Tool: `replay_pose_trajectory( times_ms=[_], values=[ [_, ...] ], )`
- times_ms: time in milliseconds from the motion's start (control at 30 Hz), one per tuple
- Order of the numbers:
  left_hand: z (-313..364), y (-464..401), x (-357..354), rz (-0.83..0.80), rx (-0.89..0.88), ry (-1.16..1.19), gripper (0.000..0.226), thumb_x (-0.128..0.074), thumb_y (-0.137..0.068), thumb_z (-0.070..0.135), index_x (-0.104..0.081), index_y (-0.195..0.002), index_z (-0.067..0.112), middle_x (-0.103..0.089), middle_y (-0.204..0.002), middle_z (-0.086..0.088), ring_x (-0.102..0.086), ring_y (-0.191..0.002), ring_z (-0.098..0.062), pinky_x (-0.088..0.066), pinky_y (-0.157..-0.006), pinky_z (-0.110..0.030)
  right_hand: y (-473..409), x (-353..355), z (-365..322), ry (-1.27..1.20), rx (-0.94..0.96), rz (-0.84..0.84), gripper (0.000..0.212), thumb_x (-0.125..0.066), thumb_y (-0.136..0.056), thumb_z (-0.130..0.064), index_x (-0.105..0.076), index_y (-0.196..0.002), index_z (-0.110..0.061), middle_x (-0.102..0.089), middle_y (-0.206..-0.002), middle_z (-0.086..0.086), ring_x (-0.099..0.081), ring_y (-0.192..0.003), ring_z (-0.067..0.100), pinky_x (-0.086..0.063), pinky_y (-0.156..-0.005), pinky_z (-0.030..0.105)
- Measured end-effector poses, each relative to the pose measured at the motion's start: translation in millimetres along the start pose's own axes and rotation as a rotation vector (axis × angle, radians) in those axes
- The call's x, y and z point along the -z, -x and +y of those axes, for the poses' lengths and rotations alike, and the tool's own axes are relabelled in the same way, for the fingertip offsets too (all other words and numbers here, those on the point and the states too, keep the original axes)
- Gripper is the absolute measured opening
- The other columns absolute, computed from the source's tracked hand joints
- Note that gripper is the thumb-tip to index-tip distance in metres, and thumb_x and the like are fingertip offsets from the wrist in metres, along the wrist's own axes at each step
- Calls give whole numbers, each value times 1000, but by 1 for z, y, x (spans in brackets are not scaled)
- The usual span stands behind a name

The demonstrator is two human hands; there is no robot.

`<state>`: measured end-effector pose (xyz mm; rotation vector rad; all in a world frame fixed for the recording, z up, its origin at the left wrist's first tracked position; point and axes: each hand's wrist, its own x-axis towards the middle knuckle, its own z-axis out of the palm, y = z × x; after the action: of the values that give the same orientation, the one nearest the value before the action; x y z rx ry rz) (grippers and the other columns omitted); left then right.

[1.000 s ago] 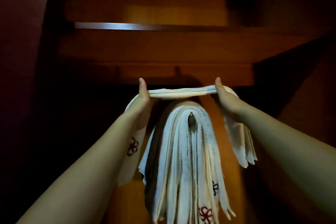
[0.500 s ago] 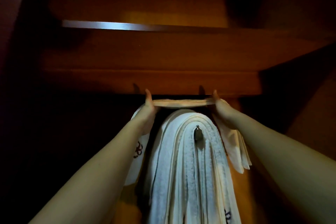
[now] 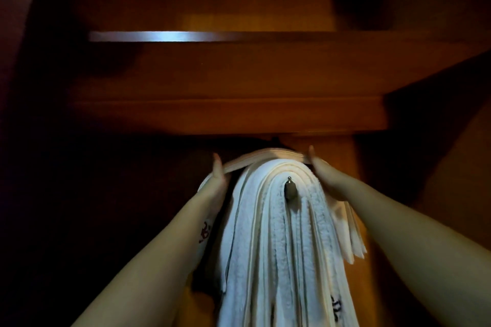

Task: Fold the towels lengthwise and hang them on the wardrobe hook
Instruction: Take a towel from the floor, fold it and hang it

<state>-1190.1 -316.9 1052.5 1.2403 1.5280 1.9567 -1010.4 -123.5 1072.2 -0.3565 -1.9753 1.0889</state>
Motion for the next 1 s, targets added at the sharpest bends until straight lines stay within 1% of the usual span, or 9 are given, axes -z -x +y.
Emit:
replay_pose_trajectory(
  times_ms=[133,233,333,433,533,633,700,800,1000],
  values=[
    [-44,7,5,4,-27,-68,113,-22,-62,102,-57,-138,25,-67,-127,-3,-62,-118,-19,-42,-110,-40,41,-9,6,0,45,-27,52,-18,-101,-57,-53,-131,-34,-56,-135,-4,-49,-131,18,-41,-101,25],
    [-60,30,11,170,-220,-367,68,-38,-87,78,-60,-134,34,-62,-133,6,-56,-124,-15,-39,-110,-38,62,-5,17,84,129,116,42,-25,-110,-29,-49,-141,-14,-49,-125,-4,-44,-118,11,-38,-70,2],
    [-74,44,15,390,-532,-807,31,-53,-100,25,-62,-130,20,-64,-129,1,-58,-118,-21,-48,-96,-35,65,6,46,418,270,320,32,-52,-103,-22,-60,-132,-14,-61,-132,3,-53,-119,15,-36,-84,17],
    [-89,43,24,597,-775,-1252,28,-65,-86,13,-60,-114,12,-59,-106,-10,-57,-95,-31,-46,-76,-40,65,8,70,715,336,433,39,-65,-95,-30,-56,-129,-14,-54,-128,6,-49,-118,23,-36,-94,31],
    [-94,35,35,693,-632,-1305,64,-74,-76,18,-45,-132,10,-47,-129,-22,-44,-115,-40,-39,-95,-51,67,10,74,803,228,576,65,-58,-90,-52,-43,-142,-15,-41,-139,12,-37,-128,33,-29,-105,45],
    [-91,30,45,564,-226,-899,75,-71,-81,22,-38,-147,11,-43,-145,-18,-43,-130,-35,-36,-108,-48,59,20,80,756,11,484,77,-65,-88,-52,-35,-150,-19,-34,-151,12,-32,-138,34,-28,-110,45],
    [-84,37,50,395,-28,-559,42,-65,-86,15,-61,-128,11,-65,-120,-16,-63,-105,-30,-52,-92,-44,58,27,82,741,-127,297,62,-64,-92,-42,-46,-144,-14,-48,-143,15,-47,-128,34,-42,-96,37],
    [-86,46,60,347,-28,-697,20,-61,-89,13,-70,-106,20,-72,-96,-9,-67,-84,-25,-56,-76,-40,66,33,94,724,-198,184,28,-56,-98,-24,-62,-121,-8,-65,-105,12,-58,-80,23,-37,-57,26],
    [-103,54,49,275,20,-667,22,-58,-90,7,-69,-98,24,-70,-85,-2,-65,-76,-16,-56,-64,-33,77,15,125,687,-135,113,27,-48,-103,-25,-64,-124,-16,-67,-116,17,-59,-90,27,-38,-68,28]
  ],
)
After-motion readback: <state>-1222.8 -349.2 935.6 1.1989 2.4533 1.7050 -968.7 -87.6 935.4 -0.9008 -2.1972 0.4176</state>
